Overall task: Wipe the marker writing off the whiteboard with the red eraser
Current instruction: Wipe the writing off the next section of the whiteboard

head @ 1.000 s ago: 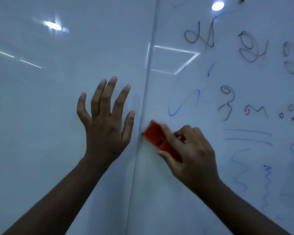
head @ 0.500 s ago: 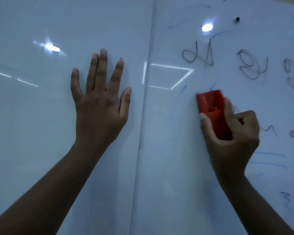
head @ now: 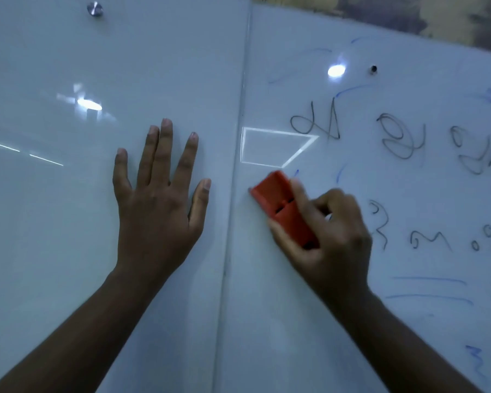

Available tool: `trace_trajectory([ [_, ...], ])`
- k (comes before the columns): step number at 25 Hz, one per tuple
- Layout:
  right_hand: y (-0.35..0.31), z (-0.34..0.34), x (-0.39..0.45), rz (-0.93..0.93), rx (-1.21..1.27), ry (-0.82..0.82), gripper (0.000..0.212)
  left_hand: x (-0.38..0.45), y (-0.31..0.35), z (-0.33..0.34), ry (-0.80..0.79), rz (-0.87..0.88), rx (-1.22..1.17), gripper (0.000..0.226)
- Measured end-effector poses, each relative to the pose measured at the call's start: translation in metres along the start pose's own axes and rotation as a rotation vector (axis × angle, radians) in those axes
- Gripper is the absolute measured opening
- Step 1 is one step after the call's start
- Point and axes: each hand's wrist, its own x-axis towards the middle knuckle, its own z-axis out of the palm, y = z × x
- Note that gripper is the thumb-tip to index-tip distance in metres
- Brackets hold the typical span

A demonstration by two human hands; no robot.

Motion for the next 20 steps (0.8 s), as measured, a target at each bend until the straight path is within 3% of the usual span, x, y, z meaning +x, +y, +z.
trace_trajectory([
  [4,0.061,-0.001,0.046,0.298,-0.076,0.087,0.063,-0.001,0.001,0.001,0.010,0.009,0.008,0.063],
  [7,0.064,0.000,0.051,0.422,-0.061,0.126,0.065,-0.002,0.002,0.001,0.022,0.015,0.011,0.063],
  [9,0.041,0.006,0.043,0.360,-0.046,0.111,0.063,-0.003,0.002,0.001,0.026,0.017,0.011,0.063],
  [14,-0.006,0.009,0.015,-0.083,-0.020,-0.043,0.060,0.000,0.002,0.003,0.038,0.016,0.018,0.065],
  [20,0.013,0.014,0.048,-0.117,-0.033,-0.027,0.060,0.027,0.003,-0.006,0.059,0.004,0.041,0.060],
])
